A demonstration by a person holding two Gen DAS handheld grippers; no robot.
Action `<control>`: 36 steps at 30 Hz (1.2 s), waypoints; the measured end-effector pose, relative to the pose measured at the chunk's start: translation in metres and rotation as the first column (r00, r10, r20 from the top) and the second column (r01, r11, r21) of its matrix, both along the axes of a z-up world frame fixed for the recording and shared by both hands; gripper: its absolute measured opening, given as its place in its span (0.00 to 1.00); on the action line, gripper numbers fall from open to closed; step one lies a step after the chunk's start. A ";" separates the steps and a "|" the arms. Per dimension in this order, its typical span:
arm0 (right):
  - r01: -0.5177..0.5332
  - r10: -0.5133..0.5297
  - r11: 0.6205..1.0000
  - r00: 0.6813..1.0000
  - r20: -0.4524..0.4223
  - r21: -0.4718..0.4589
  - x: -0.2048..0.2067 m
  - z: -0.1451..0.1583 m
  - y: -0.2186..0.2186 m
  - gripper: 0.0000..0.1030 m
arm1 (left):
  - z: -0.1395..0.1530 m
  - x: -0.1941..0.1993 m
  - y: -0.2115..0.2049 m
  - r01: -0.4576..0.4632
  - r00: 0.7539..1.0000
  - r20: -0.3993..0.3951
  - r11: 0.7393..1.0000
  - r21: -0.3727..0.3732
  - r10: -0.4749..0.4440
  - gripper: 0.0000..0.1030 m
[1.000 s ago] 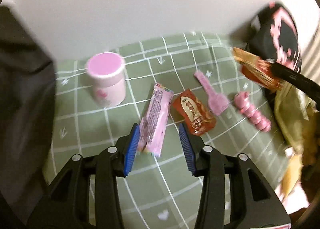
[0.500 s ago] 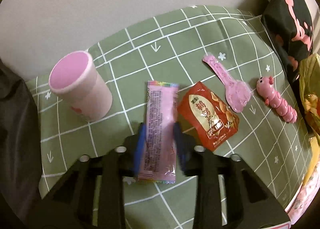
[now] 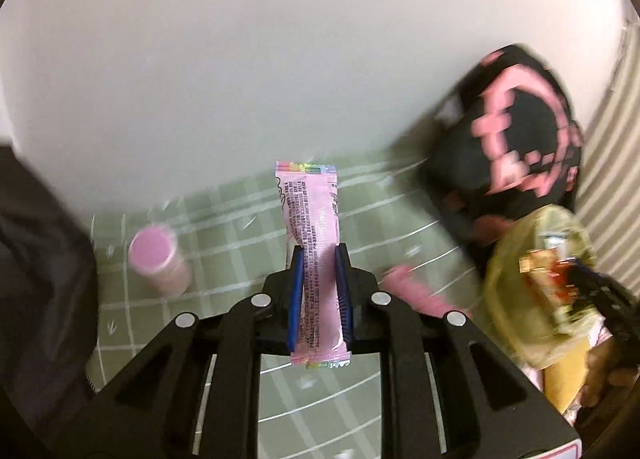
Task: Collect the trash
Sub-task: 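Carry the pink bar and red-gold packet over the trash bag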
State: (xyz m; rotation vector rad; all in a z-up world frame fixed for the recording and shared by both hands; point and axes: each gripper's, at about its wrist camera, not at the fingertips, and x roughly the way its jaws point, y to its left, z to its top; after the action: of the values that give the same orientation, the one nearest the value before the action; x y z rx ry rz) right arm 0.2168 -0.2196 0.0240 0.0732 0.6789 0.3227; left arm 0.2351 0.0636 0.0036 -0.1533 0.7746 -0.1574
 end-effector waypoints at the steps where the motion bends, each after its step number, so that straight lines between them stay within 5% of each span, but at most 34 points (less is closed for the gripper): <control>1: 0.008 -0.008 1.000 1.000 0.013 -0.003 -0.001 0.004 -0.007 0.15 | 0.011 -0.002 -0.009 0.015 1.000 0.020 1.000 -0.002 -0.015 0.14; 6: 0.044 -0.044 0.999 0.997 0.056 -0.006 -0.007 0.016 -0.044 0.15 | 0.047 -0.009 -0.068 0.103 0.991 0.087 0.993 -0.050 -0.098 0.14; 21: 0.160 -0.158 0.987 0.981 0.115 -0.005 -0.033 0.020 -0.161 0.15 | 0.036 -0.023 -0.230 0.303 0.951 0.086 0.952 -0.048 -0.298 0.14; 30: 0.153 -0.153 0.988 0.987 0.057 0.014 -0.030 0.006 -0.184 0.15 | 0.030 -0.021 -0.272 0.364 0.930 0.064 0.931 -0.025 -0.362 0.14; 36: 0.117 -0.116 0.993 0.993 -0.019 0.033 -0.012 -0.017 -0.179 0.15 | 0.026 -0.020 -0.267 0.336 0.941 0.045 0.942 -0.015 -0.335 0.14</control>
State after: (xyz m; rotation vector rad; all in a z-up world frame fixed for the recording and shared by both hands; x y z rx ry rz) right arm 0.2044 -0.3986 0.0075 0.1476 0.6835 0.2216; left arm 0.2149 -0.2033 0.0298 -0.0378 0.7525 -0.4921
